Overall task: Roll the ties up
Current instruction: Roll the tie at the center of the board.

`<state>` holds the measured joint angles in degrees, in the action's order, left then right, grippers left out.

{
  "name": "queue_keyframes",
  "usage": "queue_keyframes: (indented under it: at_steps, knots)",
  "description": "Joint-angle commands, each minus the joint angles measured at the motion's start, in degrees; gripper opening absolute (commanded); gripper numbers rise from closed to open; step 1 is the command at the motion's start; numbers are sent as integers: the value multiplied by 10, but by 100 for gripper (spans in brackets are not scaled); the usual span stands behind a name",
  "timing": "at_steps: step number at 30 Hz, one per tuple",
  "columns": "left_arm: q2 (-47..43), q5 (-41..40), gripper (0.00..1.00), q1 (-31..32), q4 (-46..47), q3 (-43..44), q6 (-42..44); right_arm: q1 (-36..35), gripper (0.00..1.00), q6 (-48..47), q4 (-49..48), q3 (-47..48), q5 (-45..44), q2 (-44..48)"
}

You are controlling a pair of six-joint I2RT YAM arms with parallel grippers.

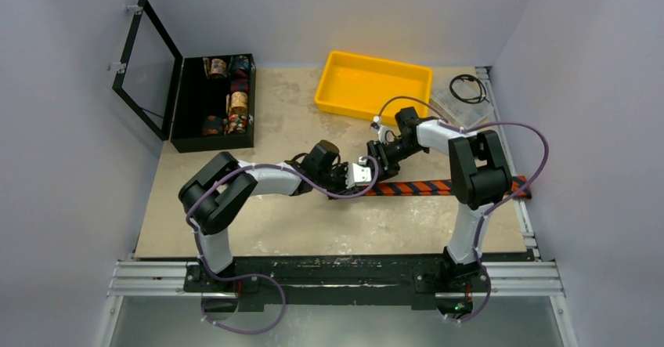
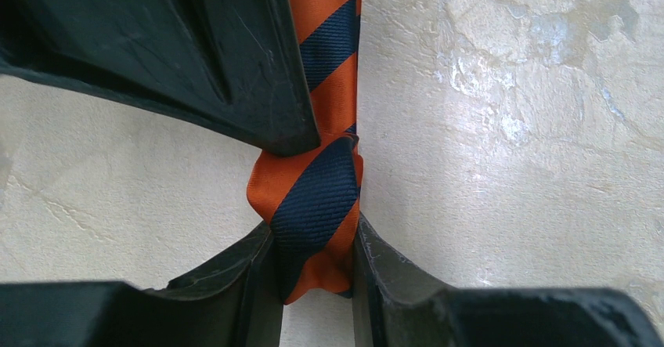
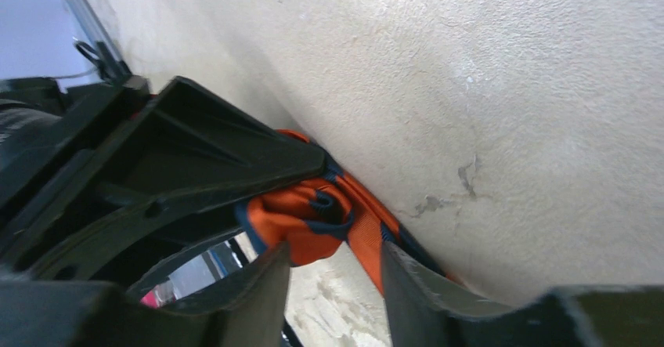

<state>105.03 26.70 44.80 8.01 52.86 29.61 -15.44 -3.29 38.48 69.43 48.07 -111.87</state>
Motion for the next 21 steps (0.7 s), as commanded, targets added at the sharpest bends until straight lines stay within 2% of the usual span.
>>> queue_keyframes:
  at_steps: [1, 4, 7, 11, 14, 21]
  knots:
    - [28, -43, 26, -1, -71, -7, 12, 9, 58, 8, -3, -16, 66, 38]
    - [29, -44, 26, 0, -75, -5, 12, 7, 63, 28, -17, -22, 85, 33]
    - [27, -43, 26, 0, -75, -6, 12, -2, 59, 28, -24, -23, 78, 24]
    - [28, -43, 26, -1, -76, -6, 12, -17, 49, 46, -30, -15, 63, 9]
    - [28, -44, 26, -1, -75, -6, 11, -17, 34, 36, -26, -8, 33, -5]
    - [25, -36, 28, -1, -73, -7, 6, -17, 12, 7, -23, -7, -43, -23]
